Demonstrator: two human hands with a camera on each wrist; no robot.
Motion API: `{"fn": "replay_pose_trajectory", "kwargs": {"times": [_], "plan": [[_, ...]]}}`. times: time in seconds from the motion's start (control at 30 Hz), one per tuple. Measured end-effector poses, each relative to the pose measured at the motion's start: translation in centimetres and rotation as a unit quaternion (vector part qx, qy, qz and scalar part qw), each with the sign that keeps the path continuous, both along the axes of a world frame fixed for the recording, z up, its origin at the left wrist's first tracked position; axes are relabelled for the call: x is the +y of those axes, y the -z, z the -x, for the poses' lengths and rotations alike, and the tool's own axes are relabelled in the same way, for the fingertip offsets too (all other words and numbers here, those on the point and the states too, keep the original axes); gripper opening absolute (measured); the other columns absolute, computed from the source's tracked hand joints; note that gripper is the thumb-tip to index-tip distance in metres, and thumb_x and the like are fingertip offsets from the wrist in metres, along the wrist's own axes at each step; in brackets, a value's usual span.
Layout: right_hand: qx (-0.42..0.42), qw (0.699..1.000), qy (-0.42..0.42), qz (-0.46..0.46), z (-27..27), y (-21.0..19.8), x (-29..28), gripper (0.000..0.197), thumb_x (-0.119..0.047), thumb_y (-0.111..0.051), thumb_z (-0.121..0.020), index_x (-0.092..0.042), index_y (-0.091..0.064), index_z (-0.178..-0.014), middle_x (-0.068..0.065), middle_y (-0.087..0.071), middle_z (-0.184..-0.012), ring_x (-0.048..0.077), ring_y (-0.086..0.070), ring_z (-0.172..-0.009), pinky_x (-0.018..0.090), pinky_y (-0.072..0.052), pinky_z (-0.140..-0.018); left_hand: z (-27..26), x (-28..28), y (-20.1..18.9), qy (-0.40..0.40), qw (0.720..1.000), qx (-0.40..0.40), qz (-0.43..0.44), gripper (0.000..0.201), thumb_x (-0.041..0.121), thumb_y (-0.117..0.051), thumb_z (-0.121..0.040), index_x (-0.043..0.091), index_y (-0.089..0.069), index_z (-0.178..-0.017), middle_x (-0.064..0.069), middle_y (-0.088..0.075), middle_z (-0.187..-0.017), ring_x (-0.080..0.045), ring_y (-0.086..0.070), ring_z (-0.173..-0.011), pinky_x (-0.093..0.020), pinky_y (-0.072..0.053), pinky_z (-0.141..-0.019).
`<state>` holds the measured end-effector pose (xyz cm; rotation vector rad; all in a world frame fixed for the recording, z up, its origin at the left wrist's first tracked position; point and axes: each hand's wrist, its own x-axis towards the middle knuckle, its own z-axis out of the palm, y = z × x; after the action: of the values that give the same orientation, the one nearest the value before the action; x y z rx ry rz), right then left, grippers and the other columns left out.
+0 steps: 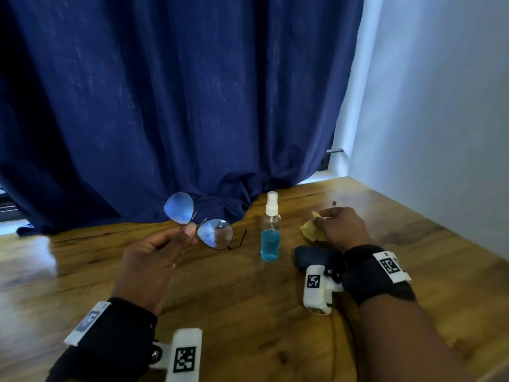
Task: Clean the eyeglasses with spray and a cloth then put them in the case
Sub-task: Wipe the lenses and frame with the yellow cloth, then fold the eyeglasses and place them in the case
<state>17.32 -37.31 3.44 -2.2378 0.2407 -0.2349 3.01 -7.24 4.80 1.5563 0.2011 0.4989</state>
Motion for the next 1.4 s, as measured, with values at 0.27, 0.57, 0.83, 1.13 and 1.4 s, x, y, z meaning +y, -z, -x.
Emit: {"fn": "replay_pose_trajectory", "kwargs": {"times": [0.27,0.57,0.83,1.13,1.4], "plan": [[-0.271,0.96,0.072,-0.028,3.5,-3.2,1.4,0.02,-0.026,-0.06,-0.094,-0.017,-0.078,-0.097,0.005,-0.077,-0.091,0.022,-0.069,-0.09,0.022,-0.043,-0.074,-0.1,0.0,-0.3,0.004,0.999,-0.035,0.027,0.02,0.034,-0.072,-0.088,0.016,-0.081,-0.091,0.017,-0.069,-0.062,0.007,-0.055,-0.054,-0.024,-0.042,-0.071],[-0.092,0.921,-0.261,-0.274,10.4,-3.3,11.6,0.028,-0.036,-0.061,-0.098,-0.011,-0.072,-0.09,0.006,-0.076,-0.073,0.015,-0.061,-0.055,0.03,-0.054,-0.055,0.2,0.2,-0.9,0.021,0.993,-0.116,0.005,0.024,0.046,-0.07,-0.08,0.025,-0.08,-0.089,0.007,-0.06,-0.067,-0.001,-0.047,-0.056,-0.015,-0.044,-0.056],[-0.094,0.88,-0.263,-0.384,9.7,-2.5,11.6,0.015,-0.02,-0.069,-0.093,-0.007,-0.074,-0.099,0.013,-0.078,-0.083,0.019,-0.07,-0.068,0.03,-0.061,-0.067,-0.1,0.7,-0.6,0.019,0.991,-0.115,-0.066,0.027,0.032,-0.073,-0.08,0.019,-0.078,-0.103,0.014,-0.078,-0.082,0.005,-0.063,-0.066,-0.01,-0.049,-0.061],[-0.156,0.923,-0.221,-0.273,8.6,-2.2,11.0,0.006,-0.024,-0.07,-0.094,-0.019,-0.072,-0.093,0.0,-0.078,-0.077,0.012,-0.074,-0.066,0.021,-0.06,-0.062,-0.3,4.8,-1.2,-0.015,0.997,-0.078,0.015,0.035,0.046,-0.058,-0.093,0.021,-0.08,-0.105,-0.005,-0.079,-0.105,-0.008,-0.065,-0.08,-0.028,-0.048,-0.069],[-0.196,0.925,-0.221,-0.24,8.5,-2.0,10.9,0.016,-0.029,-0.073,-0.092,-0.024,-0.068,-0.106,-0.003,-0.078,-0.074,0.009,-0.074,-0.065,0.025,-0.06,-0.068,-0.4,4.6,-0.2,-0.051,0.989,-0.09,-0.109,0.02,0.017,-0.069,-0.094,0.028,-0.08,-0.106,0.005,-0.081,-0.096,-0.007,-0.069,-0.078,-0.032,-0.056,-0.078]]}}
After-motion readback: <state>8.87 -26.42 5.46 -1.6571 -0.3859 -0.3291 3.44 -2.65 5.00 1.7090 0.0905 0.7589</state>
